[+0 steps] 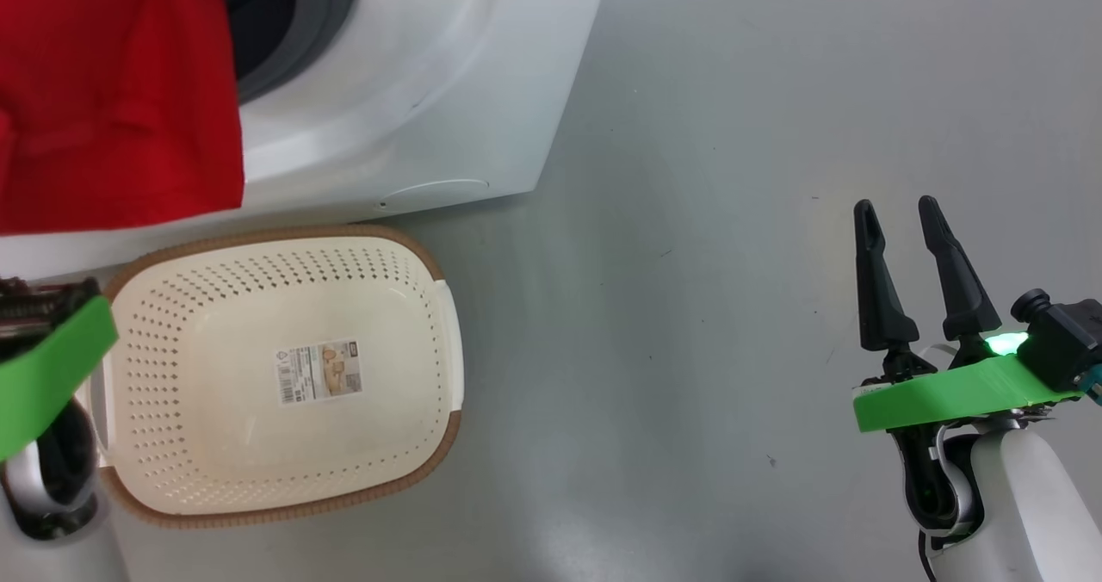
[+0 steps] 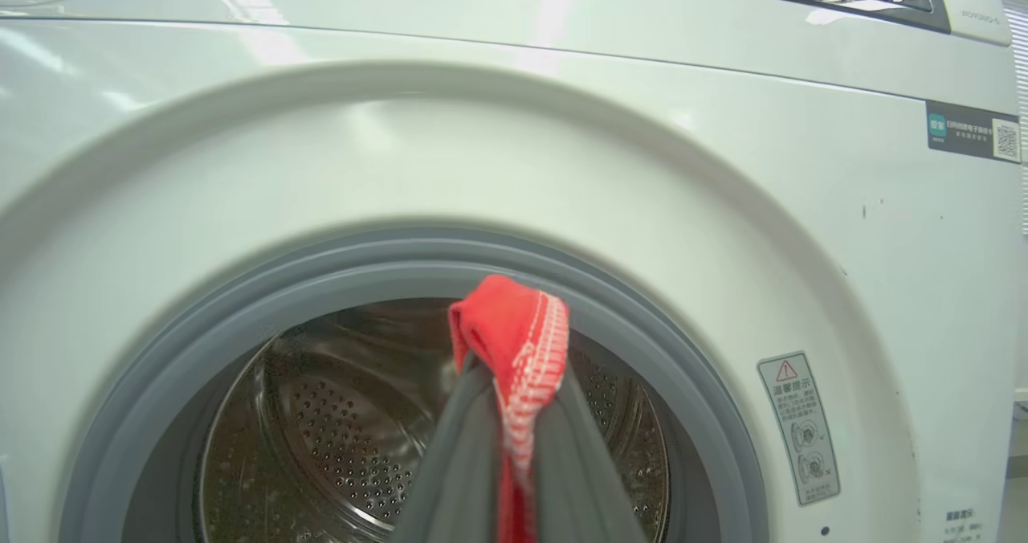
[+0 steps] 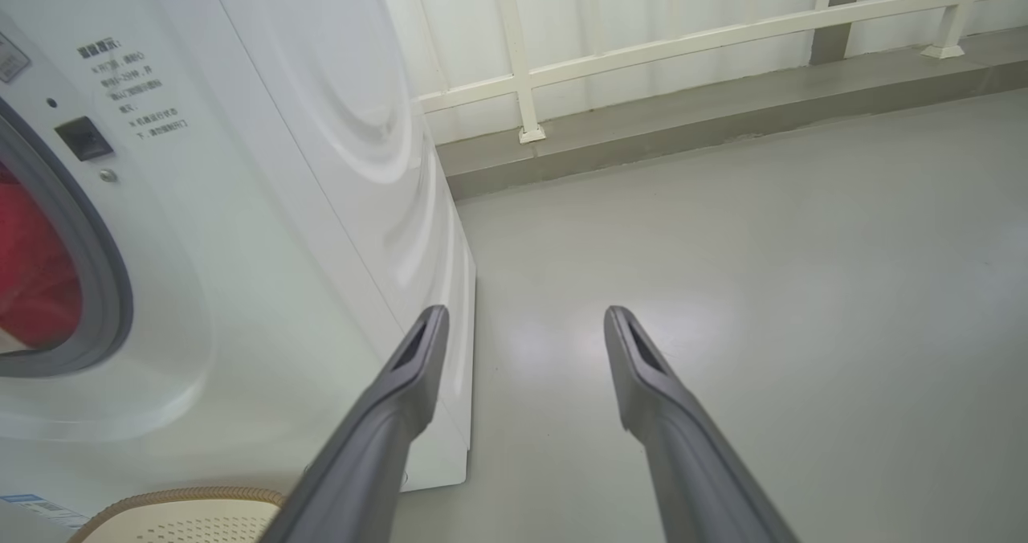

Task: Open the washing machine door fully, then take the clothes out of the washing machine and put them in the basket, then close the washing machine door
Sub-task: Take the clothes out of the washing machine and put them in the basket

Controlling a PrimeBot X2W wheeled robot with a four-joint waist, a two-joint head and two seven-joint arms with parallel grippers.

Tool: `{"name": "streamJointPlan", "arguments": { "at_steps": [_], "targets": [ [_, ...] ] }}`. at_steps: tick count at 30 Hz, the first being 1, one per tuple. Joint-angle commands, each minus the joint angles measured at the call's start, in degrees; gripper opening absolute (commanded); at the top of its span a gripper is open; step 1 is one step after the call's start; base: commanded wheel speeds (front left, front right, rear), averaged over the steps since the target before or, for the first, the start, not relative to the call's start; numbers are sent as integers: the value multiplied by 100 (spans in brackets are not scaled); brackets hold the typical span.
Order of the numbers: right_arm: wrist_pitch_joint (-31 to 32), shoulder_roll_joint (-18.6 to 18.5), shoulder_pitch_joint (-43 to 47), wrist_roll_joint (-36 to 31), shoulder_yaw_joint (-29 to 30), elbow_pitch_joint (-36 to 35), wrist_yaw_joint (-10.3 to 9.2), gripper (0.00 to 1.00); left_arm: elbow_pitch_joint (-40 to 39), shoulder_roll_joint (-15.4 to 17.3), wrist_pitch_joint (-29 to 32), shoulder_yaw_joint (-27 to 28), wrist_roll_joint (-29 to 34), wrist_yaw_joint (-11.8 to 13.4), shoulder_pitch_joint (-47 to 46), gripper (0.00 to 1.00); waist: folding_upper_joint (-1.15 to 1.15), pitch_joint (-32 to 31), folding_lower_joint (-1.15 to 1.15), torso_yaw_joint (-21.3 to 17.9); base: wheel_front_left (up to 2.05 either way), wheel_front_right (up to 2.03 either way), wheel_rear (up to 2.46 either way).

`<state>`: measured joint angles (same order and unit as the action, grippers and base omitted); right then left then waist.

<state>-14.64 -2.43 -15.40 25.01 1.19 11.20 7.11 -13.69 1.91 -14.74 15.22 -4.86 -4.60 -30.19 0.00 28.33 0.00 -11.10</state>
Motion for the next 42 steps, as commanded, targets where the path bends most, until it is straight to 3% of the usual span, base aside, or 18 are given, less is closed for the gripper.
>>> {"name": "streamJointPlan", "arguments": {
  "at_steps": [1, 6, 11, 14, 17, 31, 36, 42],
  "targets": [
    [-36, -44, 35, -35, -97, -139, 37, 100, -305, 101, -26, 141, -37, 19, 186, 0, 0, 16, 0, -7, 0, 0, 0],
    [-36, -44, 9, -11, -110, -138, 37, 100, -481, 99, -26, 57, -147, 160, 344, 0, 0, 52, 0, -32, 0, 0, 0],
    [-36, -44, 3, 3, -114, -130, 37, 100, -16, 98, -26, -117, -216, 233, 589, 0, 0, 68, 0, -51, 0, 0, 0],
    [-36, -44, -7, 16, -108, -142, 37, 100, 318, 98, -26, -234, -264, 300, 689, 6, 0, 104, 0, -60, 0, 0, 0],
    [-36, -44, -18, 34, -119, -164, 37, 100, 697, 98, -26, -371, -221, 326, 740, 11, 0, 185, 0, -69, 0, 0, 0],
    [-36, -44, -206, 205, -201, -208, 37, 100, 3062, 106, -26, -480, 171, 217, 226, 11, 0, 713, 0, -137, 0, 0, 0],
    [-36, -44, -274, 246, -228, -227, 37, 100, 3724, 137, -26, -493, 297, 199, -102, 18, 0, 883, 0, -160, 0, 0, 0],
    [-36, -44, -331, 272, -227, -236, 37, 100, 4573, 205, -26, -575, 405, 217, -575, 44, 0, 1050, 0, -203, 0, 0, 0]
  ]
}}
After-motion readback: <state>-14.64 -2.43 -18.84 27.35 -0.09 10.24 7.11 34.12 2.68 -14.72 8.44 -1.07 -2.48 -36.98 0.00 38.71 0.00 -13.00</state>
